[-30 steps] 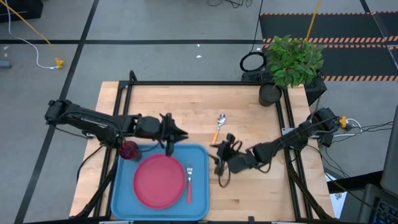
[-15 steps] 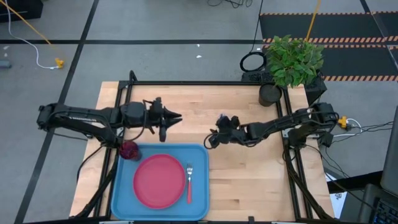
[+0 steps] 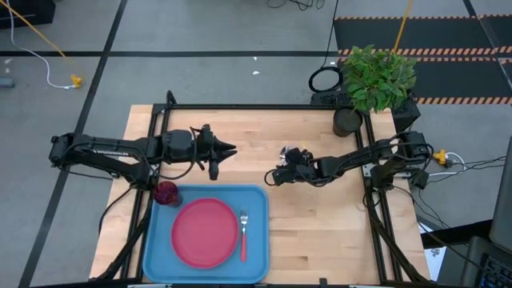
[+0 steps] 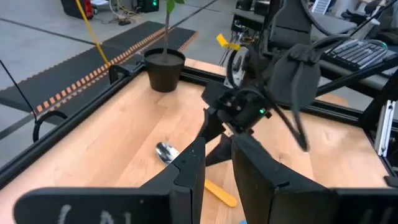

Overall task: Pick and place plate/cup/fork/spoon on tray
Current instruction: Put the yellow spoon on the blue serving tray to the right of the pink fork

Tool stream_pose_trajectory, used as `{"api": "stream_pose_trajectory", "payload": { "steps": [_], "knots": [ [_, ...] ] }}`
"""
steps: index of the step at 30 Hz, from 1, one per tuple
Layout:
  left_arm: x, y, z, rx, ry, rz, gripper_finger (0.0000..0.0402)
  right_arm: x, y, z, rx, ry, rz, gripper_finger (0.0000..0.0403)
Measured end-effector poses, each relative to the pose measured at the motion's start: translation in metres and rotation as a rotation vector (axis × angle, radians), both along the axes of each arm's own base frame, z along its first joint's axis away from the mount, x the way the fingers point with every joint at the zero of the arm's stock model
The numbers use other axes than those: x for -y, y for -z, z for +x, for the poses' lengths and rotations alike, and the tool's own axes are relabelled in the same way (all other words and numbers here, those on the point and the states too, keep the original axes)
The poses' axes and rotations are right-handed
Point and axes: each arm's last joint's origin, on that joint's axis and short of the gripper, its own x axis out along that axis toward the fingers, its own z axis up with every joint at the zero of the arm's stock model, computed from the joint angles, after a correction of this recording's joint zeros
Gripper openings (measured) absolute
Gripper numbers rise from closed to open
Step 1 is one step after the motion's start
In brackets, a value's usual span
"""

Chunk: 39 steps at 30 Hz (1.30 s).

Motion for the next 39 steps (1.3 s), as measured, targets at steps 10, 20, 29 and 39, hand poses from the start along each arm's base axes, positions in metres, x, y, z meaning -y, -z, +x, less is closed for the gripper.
{"api": "stream_pose_trajectory", "payload": {
  "steps": [10, 20, 29, 39],
  "knots": [
    [0.000, 0.000, 0.001, -0.001, 0.003, 0.010, 0.0081, 0.005, 0.014, -0.008, 0.002, 0.053, 0.027, 0.0224],
    [0.000, -0.003, 0.002, 0.026, 0.009, 0.036, 0.0081, 0.010, 0.043, 0.005, -0.012, 0.026, 0.057, 0.0224],
    [0.000, -0.003, 0.002, 0.024, 0.013, 0.053, 0.0081, 0.013, 0.045, 0.005, -0.069, -0.037, 0.001, 0.0205],
    [0.000, -0.003, 0.002, 0.024, 0.013, 0.053, 0.0081, 0.012, 0.045, 0.006, -0.090, -0.107, 0.017, 0.0108]
  ]
}}
